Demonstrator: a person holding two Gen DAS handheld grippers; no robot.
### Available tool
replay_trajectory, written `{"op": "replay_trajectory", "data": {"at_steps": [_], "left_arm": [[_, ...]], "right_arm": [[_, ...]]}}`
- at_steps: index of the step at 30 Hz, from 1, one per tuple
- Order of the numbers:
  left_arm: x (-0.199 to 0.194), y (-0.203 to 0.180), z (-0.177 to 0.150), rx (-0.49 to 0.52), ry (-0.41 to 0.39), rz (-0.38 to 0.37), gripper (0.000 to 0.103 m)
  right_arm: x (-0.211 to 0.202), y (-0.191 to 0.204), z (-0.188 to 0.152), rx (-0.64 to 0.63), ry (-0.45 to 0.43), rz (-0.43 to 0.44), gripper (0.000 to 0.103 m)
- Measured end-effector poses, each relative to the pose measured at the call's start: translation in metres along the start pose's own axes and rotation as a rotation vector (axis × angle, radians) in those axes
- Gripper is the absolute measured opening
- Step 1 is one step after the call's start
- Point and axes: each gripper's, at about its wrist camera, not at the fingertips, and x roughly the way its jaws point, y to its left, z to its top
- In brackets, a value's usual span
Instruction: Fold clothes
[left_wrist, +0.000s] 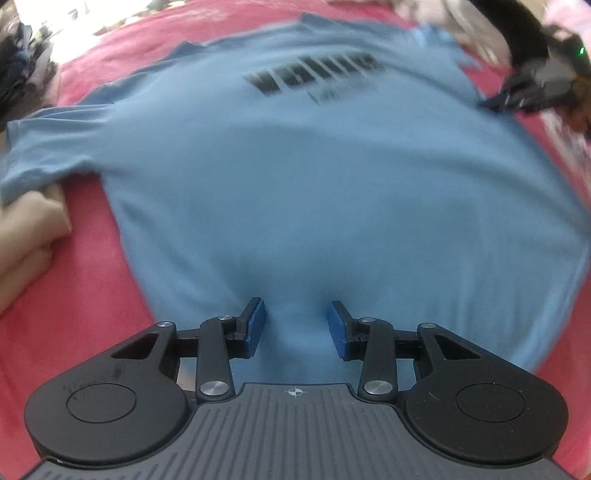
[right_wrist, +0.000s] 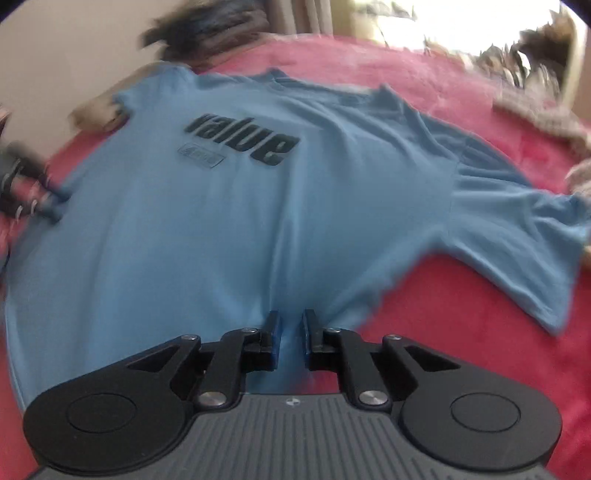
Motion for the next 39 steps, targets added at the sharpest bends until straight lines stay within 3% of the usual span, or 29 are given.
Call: {"op": "replay_trajectory", "data": {"at_steps": [3, 5, 7, 10, 12, 15, 18, 21, 23, 26, 28, 30, 32, 34, 36, 38, 39], "left_arm": [[-0.018, 0.016, -0.012, -0.067, 0.043, 0.015, 0.038], [-0.030, 0.021, -0.004, -0.044, 0.015, 0.062, 0.037], [-0.033, 0.022, 0.014, -0.042, -0.048, 0.029, 0.037], [-0.015, -0.002, 0.048, -0.007, -0.095, -0.137, 0.037], [0.007, -0.028, 0.055, 0.059, -0.053, -0.268, 0.037], [0.017, -0.052, 0.026, 0.120, -0.002, -0.339, 0.038], [0.007, -0.038, -0.003, 0.089, 0.157, -0.410, 0.038], [-0.002, -0.016, -0.019, 0.060, 0.303, -0.408, 0.035], [-0.013, -0.008, -0.005, 0.087, 0.268, -0.371, 0.033], [-0.022, -0.003, 0.026, 0.077, 0.152, -0.363, 0.035], [-0.016, -0.008, 0.045, 0.060, 0.083, -0.392, 0.035], [-0.004, -0.021, 0.030, 0.078, 0.153, -0.436, 0.035], [0.008, -0.035, 0.012, 0.097, 0.234, -0.481, 0.035], [0.009, -0.039, -0.016, 0.100, 0.343, -0.513, 0.035], [0.009, -0.043, -0.046, 0.102, 0.456, -0.543, 0.035], [-0.002, -0.035, -0.048, 0.139, 0.467, -0.511, 0.035], [-0.008, -0.026, -0.041, 0.136, 0.449, -0.495, 0.035]], "right_arm": [[-0.028, -0.022, -0.012, 0.093, 0.095, -0.093, 0.010], [-0.039, -0.016, 0.001, 0.067, 0.075, -0.130, 0.015], [-0.034, 0.005, 0.021, 0.047, 0.007, -0.040, 0.015], [-0.023, 0.038, 0.046, 0.007, -0.066, 0.098, 0.014], [0.002, 0.067, 0.042, -0.058, -0.012, 0.196, 0.014], [0.015, 0.086, 0.004, -0.148, 0.093, 0.253, 0.014], [-0.007, 0.062, -0.026, -0.021, 0.229, 0.339, 0.013], [-0.028, 0.052, -0.029, -0.051, 0.358, 0.329, 0.014], [-0.035, 0.056, -0.009, -0.086, 0.296, 0.320, 0.017], [-0.025, 0.069, 0.030, -0.082, 0.085, 0.355, 0.017], [0.005, 0.086, 0.033, -0.088, 0.071, 0.405, 0.017], [0.030, 0.106, 0.012, -0.102, 0.165, 0.453, 0.017], [0.027, 0.114, -0.019, -0.086, 0.188, 0.499, 0.017], [0.021, 0.120, -0.037, -0.033, 0.320, 0.608, 0.017], [0.014, 0.130, -0.052, -0.072, 0.426, 0.645, 0.017], [0.005, 0.131, -0.048, -0.105, 0.448, 0.639, 0.017], [-0.001, 0.124, -0.036, -0.090, 0.394, 0.638, 0.017]]}}
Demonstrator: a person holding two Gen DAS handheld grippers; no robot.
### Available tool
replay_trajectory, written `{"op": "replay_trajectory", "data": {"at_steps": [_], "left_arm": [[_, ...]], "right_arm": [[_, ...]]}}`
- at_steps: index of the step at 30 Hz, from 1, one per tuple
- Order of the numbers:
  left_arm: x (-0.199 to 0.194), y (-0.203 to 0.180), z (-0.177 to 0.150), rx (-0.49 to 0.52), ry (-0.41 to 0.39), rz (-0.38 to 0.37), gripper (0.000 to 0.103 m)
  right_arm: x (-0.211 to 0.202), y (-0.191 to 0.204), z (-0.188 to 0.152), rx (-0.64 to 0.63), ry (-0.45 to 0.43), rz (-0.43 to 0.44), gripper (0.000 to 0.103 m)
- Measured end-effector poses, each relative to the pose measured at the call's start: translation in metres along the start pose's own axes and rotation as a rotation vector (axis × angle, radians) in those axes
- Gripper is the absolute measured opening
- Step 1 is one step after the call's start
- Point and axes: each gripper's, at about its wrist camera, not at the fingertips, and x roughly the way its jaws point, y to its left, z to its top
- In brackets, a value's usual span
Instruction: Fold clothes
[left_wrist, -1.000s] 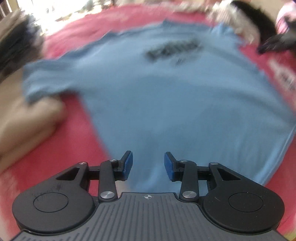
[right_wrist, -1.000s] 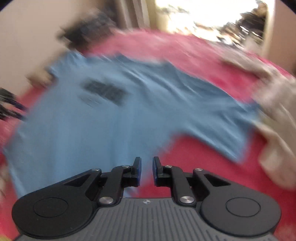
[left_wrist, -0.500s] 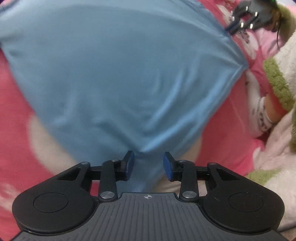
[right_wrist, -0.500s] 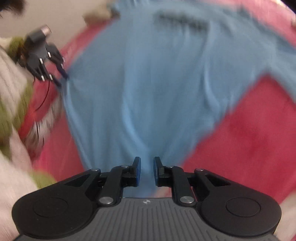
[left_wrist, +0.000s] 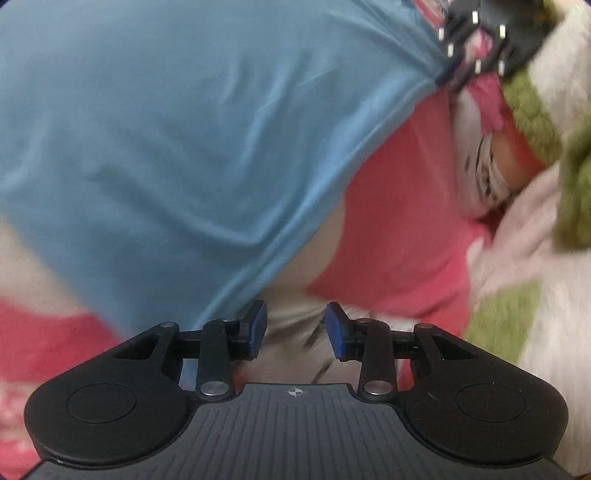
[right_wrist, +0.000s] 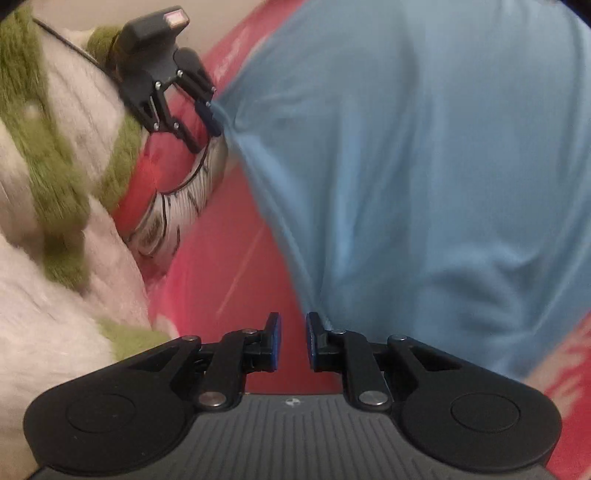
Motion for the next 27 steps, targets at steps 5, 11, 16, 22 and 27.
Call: {"op": "replay_trajectory", "data": {"at_steps": [5, 11, 16, 22, 27], "left_arm": [[-0.067, 0.033, 0.030, -0.058, -0.186, 0.079, 0.037], [-0.079, 0.040, 0.095, -0.113, -0.468, 0.259, 0.038], [-0.054, 0.037, 0.144, -0.142, -0.513, 0.429, 0.038], [-0.044, 0.047, 0.171, -0.268, -0.479, 0.551, 0.038], [-0.045, 0.062, 0.172, -0.394, -0.437, 0.575, 0.039]], "right_arm": [[-0.051, -0.018, 0.058, -0.012, -0.413, -0.177, 0.017], [0.052, 0.017, 0.078, -0.310, -0.350, -0.426, 0.018], [0.075, 0.064, 0.069, -0.399, -0.245, -0.103, 0.013], [0.036, 0.011, 0.106, -0.202, -0.486, -0.371, 0.017], [0.102, 0.057, 0.083, -0.339, -0.301, -0.136, 0.017]]}}
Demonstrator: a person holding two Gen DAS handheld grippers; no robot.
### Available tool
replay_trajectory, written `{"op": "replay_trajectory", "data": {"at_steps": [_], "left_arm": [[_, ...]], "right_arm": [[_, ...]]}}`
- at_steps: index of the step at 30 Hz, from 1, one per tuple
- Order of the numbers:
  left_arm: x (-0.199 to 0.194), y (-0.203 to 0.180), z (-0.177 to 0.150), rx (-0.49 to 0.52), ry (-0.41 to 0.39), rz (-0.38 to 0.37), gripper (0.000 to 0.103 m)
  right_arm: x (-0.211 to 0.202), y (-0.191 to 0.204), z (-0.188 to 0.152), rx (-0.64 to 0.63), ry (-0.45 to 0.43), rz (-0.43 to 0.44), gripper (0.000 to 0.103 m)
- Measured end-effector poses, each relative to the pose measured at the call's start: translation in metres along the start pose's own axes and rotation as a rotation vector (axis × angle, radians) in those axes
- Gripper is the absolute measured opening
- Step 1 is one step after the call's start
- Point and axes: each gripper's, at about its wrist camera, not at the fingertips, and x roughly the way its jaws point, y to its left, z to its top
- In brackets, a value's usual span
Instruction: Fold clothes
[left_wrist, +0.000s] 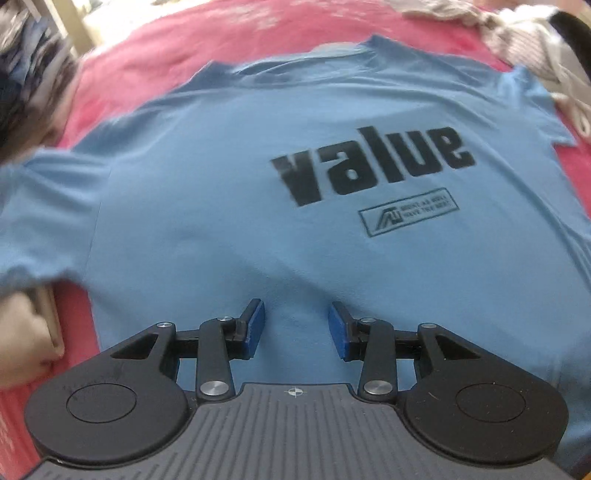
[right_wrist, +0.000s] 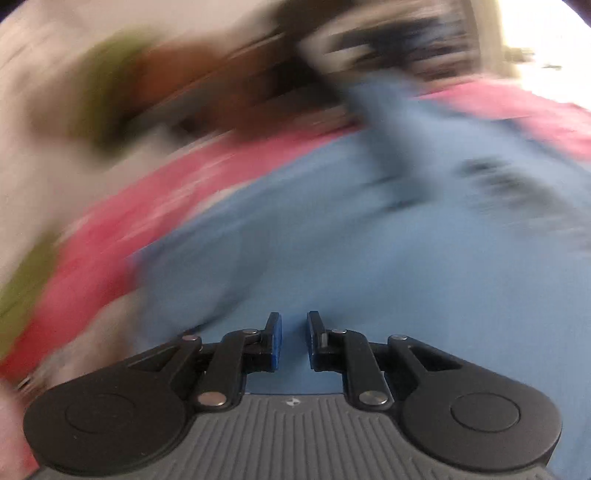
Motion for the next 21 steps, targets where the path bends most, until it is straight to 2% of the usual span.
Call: {"op": "replay_trajectory", "data": {"at_steps": [3, 4, 6, 9, 10, 11, 13, 14, 17, 19, 20, 21], "left_arm": [[-0.001, -0.001, 0.002, -0.004, 0.008, 0.040, 0.040], [-0.002, -0.002, 0.002, -0.004, 0.011, 0.050, 0.040], [-0.004, -0.004, 0.003, -0.001, 0.015, 0.069, 0.040], [-0.004, -0.007, 0.004, 0.011, 0.017, 0.103, 0.041], [-0.004, -0.007, 0.004, 0.016, 0.017, 0.118, 0.041], [-0.005, -0.008, 0.004, 0.020, 0.018, 0.132, 0.041], [-0.004, -0.008, 0.003, 0.024, 0.019, 0.151, 0.041], [-0.004, -0.007, 0.003, 0.023, 0.018, 0.160, 0.041], [-0.002, -0.003, 0.002, 0.011, 0.014, 0.171, 0.042], [-0.002, 0.000, 0.001, 0.001, 0.010, 0.172, 0.043], [-0.003, 0.003, 0.000, -0.003, 0.003, 0.174, 0.043], [-0.004, 0.005, -0.002, 0.006, -0.005, 0.189, 0.043]], "right_arm": [[0.005, 0.036, -0.004, -0.106, 0.048, 0.177, 0.012], [0.002, 0.037, 0.000, -0.120, 0.037, 0.196, 0.012], [-0.014, 0.004, 0.022, -0.028, -0.049, 0.119, 0.013], [-0.034, -0.049, 0.053, 0.062, -0.177, -0.139, 0.017], [-0.033, -0.058, 0.057, 0.054, -0.183, -0.208, 0.017], [-0.025, -0.061, 0.058, 0.044, -0.165, -0.233, 0.017], [0.001, -0.053, 0.055, 0.024, -0.093, -0.217, 0.017], [0.015, -0.044, 0.052, 0.006, -0.058, -0.187, 0.017], [0.042, 0.012, 0.037, -0.076, 0.013, 0.043, 0.016], [0.044, 0.036, 0.032, -0.083, 0.048, 0.184, 0.013], [0.040, 0.039, 0.033, -0.085, 0.042, 0.208, 0.013], [0.031, 0.034, 0.037, -0.088, 0.013, 0.192, 0.013]]}}
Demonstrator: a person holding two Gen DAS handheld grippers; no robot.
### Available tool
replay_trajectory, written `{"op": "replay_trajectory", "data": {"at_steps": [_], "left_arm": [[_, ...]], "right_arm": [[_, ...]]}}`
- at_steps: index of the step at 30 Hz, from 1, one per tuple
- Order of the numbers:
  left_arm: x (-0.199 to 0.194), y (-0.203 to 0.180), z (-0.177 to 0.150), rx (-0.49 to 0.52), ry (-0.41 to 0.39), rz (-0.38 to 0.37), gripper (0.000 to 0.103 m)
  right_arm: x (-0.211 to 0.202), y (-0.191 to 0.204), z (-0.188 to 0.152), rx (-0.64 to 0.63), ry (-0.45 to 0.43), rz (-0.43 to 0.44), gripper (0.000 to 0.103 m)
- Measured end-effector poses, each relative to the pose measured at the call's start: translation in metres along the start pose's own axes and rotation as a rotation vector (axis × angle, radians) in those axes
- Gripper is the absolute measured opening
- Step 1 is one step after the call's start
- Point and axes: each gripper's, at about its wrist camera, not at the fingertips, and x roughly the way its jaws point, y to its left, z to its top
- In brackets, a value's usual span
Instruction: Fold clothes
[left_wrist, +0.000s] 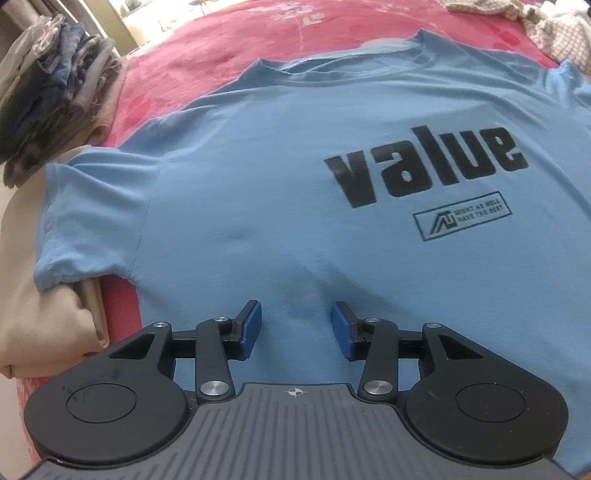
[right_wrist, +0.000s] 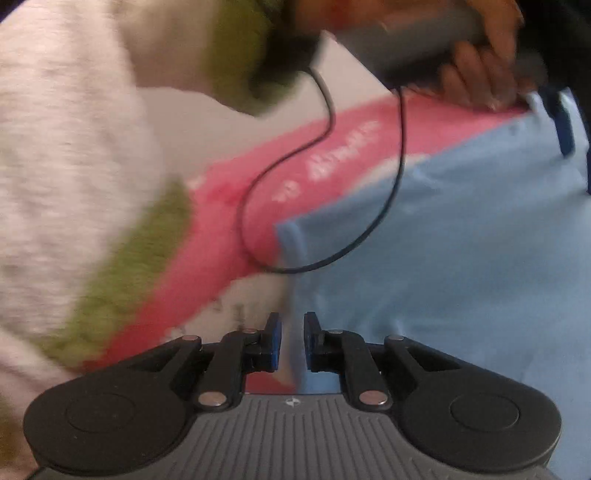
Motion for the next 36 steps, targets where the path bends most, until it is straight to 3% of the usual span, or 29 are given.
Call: {"op": "replay_trajectory", "data": {"at_steps": [1, 5, 7, 8, 10, 14, 16, 17, 20, 23, 27, 28, 29, 30, 31, 33, 36], "left_arm": [[0.000, 0.003, -0.002, 0.010, -0.009, 0.018, 0.043], [0.001, 0.018, -0.011, 0.036, -0.028, 0.109, 0.043], [0.001, 0.031, -0.018, 0.012, -0.021, 0.132, 0.043], [0.001, 0.037, -0.021, -0.002, -0.019, 0.138, 0.043], [-0.001, 0.048, -0.025, -0.026, -0.021, 0.149, 0.043], [-0.005, 0.065, -0.023, -0.053, -0.057, 0.168, 0.043], [-0.009, 0.066, -0.016, -0.058, -0.094, 0.140, 0.043], [-0.011, 0.066, -0.013, -0.060, -0.114, 0.124, 0.043], [-0.014, 0.060, -0.004, -0.037, -0.170, 0.071, 0.043], [-0.006, 0.043, -0.002, 0.016, -0.178, 0.042, 0.043], [0.011, 0.028, -0.010, 0.077, -0.152, 0.058, 0.043], [0.012, 0.029, -0.012, 0.081, -0.155, 0.059, 0.043], [0.012, 0.030, -0.014, 0.084, -0.158, 0.059, 0.043], [0.012, 0.032, -0.014, 0.081, -0.156, 0.058, 0.043], [0.011, 0.033, -0.013, 0.080, -0.154, 0.059, 0.043], [0.011, 0.034, -0.012, 0.080, -0.150, 0.062, 0.043], [0.011, 0.034, -0.011, 0.080, -0.143, 0.071, 0.043]], "right_arm": [[-0.011, -0.010, 0.004, 0.015, -0.031, -0.049, 0.013], [-0.055, -0.082, 0.024, 0.164, -0.161, -0.400, 0.017], [-0.051, -0.099, 0.027, 0.193, -0.159, -0.447, 0.017], [-0.042, -0.101, 0.028, 0.191, -0.135, -0.435, 0.017], [-0.012, -0.080, 0.026, 0.139, -0.066, -0.328, 0.018], [0.028, -0.026, 0.016, 0.128, -0.001, 0.023, 0.016], [0.019, -0.016, 0.017, 0.094, -0.017, 0.057, 0.014], [0.007, -0.022, 0.020, 0.109, -0.041, 0.027, 0.014], [-0.057, -0.071, 0.021, 0.318, -0.191, -0.131, 0.016], [-0.124, -0.115, 0.000, 0.477, -0.318, -0.402, 0.017], [-0.190, -0.163, -0.050, 0.564, -0.319, -0.805, 0.016], [-0.207, -0.172, -0.064, 0.586, -0.315, -0.897, 0.009], [-0.224, -0.179, -0.080, 0.615, -0.319, -0.978, 0.009], [-0.238, -0.180, -0.089, 0.628, -0.328, -1.020, 0.009], [-0.245, -0.175, -0.089, 0.624, -0.343, -1.014, 0.014], [-0.260, -0.165, -0.091, 0.615, -0.372, -1.004, 0.014], [-0.237, -0.147, -0.083, 0.513, -0.314, -0.838, 0.013]]}}
